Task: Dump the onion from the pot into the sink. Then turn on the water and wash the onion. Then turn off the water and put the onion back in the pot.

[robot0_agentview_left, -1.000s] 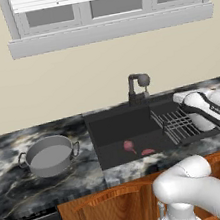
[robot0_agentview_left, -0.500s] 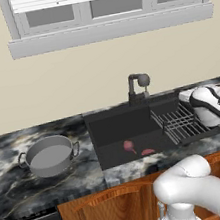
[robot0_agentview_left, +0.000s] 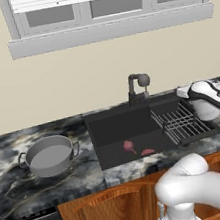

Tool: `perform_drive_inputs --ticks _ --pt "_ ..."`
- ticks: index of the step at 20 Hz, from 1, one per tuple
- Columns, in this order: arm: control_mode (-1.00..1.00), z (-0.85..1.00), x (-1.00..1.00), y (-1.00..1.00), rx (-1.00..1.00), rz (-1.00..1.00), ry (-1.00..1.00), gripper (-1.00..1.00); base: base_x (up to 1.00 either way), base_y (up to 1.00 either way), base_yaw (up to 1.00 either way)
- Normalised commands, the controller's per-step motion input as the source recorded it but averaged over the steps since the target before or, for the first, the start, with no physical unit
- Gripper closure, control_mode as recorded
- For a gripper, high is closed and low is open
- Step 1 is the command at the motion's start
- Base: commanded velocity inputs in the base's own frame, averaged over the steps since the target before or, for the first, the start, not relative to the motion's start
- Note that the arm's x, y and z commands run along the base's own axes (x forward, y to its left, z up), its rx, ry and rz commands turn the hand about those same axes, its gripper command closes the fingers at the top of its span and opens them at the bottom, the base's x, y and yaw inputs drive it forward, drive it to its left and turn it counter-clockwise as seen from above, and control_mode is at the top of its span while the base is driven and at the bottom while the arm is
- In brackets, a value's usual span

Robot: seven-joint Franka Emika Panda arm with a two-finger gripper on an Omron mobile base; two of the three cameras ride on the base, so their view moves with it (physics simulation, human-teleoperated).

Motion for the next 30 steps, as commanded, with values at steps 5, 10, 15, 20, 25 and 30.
perform_drive_inputs --ticks 5,10,15,20,25,30 --pt "-1.0 -0.26 0.42 0.13 0.0 0.03 -0.08 -1.0 0.0 0.0 0.0" --pt "-1.0 -0.25 0.31 0.17 0.0 0.04 -0.05 -1.0 0.0 0.0 0.0" --pt "-1.0 -0.21 0.39 0.31 0.0 0.01 -0.07 -1.0 0.0 0.0 0.0" --pt "-1.0 -0.02 0.28 0.04 0.0 0.0 -0.02 -1.0 0.0 0.0 0.0" --pt "-1.0 -0.01 0.32 0.01 -0.02 0.0 0.05 -1.0 0.0 0.0 0.0" --pt "-1.0 0.0 0.13 -0.02 -0.01 0.01 0.11 -1.0 0.0 0.0 0.0"
